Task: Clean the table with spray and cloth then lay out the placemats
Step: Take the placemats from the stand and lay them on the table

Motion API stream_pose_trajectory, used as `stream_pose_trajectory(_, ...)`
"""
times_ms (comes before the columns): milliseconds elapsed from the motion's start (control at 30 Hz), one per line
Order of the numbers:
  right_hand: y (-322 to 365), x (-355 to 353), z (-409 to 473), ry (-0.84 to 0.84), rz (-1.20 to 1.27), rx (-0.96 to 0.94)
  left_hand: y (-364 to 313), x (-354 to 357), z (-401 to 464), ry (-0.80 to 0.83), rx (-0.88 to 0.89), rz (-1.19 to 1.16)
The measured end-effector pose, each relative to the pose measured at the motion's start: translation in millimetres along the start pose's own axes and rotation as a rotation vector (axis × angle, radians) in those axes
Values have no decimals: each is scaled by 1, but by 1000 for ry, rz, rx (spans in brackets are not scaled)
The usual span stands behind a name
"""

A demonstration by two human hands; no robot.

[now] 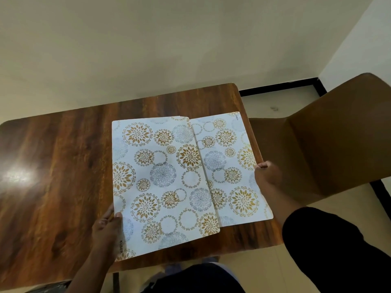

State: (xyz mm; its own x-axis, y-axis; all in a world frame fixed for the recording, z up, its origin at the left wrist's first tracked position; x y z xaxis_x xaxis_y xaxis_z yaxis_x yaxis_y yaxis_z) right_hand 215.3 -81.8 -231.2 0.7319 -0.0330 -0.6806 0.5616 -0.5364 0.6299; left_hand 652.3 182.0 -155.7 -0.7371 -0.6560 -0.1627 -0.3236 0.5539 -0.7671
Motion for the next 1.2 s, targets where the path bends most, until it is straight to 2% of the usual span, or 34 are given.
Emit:
stream_pose_trajectory(633,6,-2,-10,-34,-3,-16,-9,7,-3,40,-48,-82)
stream_pose_trajectory(700,1,1,-20,-61,-103,-155,-11,10,-4,45,-49,-79)
stream_pose_trajectory(767,-6,8,-42,-73,-281,-379,-11,12,-4,47,-54,-85)
stream_pose_trajectory(867,-25,23,-91,19,-480,-745,-14,16,-3,65,-40,-106)
stream_pose_trajectory(933,-45,30,-121,113,-552,-919,-13,18,-1,74,-41,-107)
stream_pose_trajectory(1200,-81,33,-170,396,-710,-932,-10,23,1,112,-49,-124)
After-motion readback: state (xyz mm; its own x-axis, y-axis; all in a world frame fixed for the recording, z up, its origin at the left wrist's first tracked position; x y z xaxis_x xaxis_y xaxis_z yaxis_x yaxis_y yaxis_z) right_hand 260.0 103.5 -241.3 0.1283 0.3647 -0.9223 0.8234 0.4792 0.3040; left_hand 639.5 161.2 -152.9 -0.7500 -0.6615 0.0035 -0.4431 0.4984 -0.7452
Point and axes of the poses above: each hand's wrist, its own z-axis towards the middle knuckle, its own x-axis out of the palm, y = z × x, the point moved 3 cm from there along z, towards the middle knuckle, and after that the axes turned 4 degrees about -x, right-handed, at the moved point
